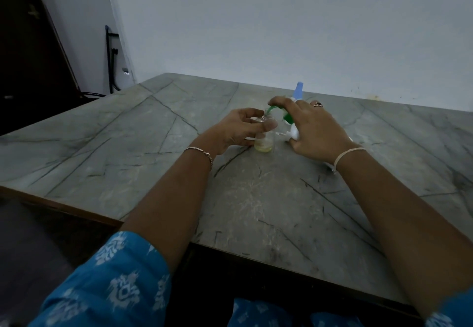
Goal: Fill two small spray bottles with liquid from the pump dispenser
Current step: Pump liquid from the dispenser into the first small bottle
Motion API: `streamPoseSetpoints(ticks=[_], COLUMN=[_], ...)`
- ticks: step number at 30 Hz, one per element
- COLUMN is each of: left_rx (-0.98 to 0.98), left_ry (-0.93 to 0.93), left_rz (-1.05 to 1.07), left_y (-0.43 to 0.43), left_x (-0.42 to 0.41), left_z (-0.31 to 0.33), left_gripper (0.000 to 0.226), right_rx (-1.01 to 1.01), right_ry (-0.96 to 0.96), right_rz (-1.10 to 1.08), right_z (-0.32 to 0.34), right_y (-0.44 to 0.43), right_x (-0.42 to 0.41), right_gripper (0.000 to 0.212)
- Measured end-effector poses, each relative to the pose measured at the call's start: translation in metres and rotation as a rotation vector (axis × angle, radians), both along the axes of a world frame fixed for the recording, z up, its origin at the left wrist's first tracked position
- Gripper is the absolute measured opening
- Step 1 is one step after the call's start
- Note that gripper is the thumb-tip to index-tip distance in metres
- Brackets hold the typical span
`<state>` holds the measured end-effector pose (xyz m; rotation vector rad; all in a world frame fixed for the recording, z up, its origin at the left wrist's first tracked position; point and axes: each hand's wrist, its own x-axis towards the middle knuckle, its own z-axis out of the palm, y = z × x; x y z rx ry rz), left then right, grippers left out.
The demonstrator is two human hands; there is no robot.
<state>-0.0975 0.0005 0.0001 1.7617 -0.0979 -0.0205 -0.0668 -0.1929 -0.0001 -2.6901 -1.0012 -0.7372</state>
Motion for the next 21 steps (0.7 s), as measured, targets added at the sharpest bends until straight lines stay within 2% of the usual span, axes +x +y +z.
streamPoseSetpoints(ticks=[5,12,16,21], left_rx=[-0.003,-0.017,0.006,-0.013], left_ry=[-0.003,-0.006,-0.008,0.002], left_rz=[0.004,0.004,0.008,-0.010], left_y=[0.0004,0.0006,0.0011,0.0027], left_x=[0.0004,0.0007,0.0036,0.0040], left_z=[-0.0021,-0.0025,-0.0039,-0.0036], left_gripper=[0.051,0.048,0.053,0.047], right_rx=[0.052,0.000,0.029,0.080], right_ry=[0.018,-0.034,0.010,0.019], right_rz=[0.026,-0.001,0.018,0.047], right_z=[0.0018,-0.0015,-0.0007,0.0009], right_y=[0.0065,-0.0010,0.0004,0.0047], right_x=[0.0006,0.0015,0.0036,0.0012], right_gripper=[0.075,0.084,0.077,0.071])
